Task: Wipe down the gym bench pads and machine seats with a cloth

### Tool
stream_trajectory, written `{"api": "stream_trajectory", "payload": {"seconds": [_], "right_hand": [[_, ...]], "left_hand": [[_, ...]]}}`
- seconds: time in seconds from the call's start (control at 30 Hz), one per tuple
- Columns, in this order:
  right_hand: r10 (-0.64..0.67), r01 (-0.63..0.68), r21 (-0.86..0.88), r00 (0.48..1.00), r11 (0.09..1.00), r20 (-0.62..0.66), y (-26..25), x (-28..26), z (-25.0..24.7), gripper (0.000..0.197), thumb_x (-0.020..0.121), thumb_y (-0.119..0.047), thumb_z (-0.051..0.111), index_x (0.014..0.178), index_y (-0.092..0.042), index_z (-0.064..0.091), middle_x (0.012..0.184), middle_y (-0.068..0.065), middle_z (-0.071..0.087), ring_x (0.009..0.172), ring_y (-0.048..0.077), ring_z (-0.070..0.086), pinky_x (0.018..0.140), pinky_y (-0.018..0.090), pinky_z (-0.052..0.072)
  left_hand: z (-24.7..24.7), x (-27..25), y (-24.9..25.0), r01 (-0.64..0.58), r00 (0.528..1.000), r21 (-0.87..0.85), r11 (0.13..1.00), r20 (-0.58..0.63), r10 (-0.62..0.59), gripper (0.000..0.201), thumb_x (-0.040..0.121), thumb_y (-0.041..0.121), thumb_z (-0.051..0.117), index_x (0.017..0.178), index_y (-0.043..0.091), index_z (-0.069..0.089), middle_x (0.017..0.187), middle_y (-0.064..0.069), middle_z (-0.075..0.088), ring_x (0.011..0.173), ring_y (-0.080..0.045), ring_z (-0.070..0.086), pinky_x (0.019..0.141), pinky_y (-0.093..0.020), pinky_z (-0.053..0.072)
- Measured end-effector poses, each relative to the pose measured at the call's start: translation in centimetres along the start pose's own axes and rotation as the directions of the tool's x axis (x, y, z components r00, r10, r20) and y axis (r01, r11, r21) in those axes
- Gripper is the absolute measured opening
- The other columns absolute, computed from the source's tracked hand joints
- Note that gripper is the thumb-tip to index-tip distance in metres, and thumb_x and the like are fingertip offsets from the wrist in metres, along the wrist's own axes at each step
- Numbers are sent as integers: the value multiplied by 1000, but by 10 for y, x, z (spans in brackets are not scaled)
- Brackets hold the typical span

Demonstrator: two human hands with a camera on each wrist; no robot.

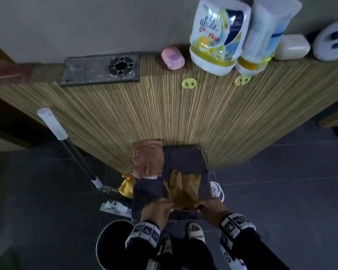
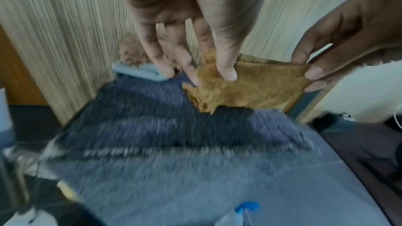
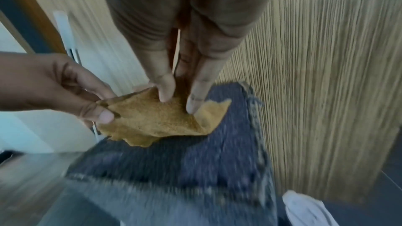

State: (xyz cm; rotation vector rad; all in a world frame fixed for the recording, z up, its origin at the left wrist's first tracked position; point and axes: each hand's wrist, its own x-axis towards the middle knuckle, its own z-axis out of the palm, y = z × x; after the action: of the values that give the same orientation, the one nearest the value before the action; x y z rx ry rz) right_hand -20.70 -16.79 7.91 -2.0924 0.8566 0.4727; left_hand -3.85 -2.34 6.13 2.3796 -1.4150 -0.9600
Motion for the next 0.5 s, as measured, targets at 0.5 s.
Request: {"api": "stream_trajectory", "payload": {"seconds": [0.5], "right_hand": [[107, -114, -47, 986, 992, -131, 1, 52, -21, 44, 92, -13, 46, 136, -18, 46, 134, 9, 50, 117, 28, 52, 94, 29, 39]], "left_hand": [[-2, 58, -1, 12, 994, -313, 950, -103, -46, 41, 92, 5, 52, 132, 13, 54, 132, -8, 55, 119, -23, 54, 101, -29, 41]]}}
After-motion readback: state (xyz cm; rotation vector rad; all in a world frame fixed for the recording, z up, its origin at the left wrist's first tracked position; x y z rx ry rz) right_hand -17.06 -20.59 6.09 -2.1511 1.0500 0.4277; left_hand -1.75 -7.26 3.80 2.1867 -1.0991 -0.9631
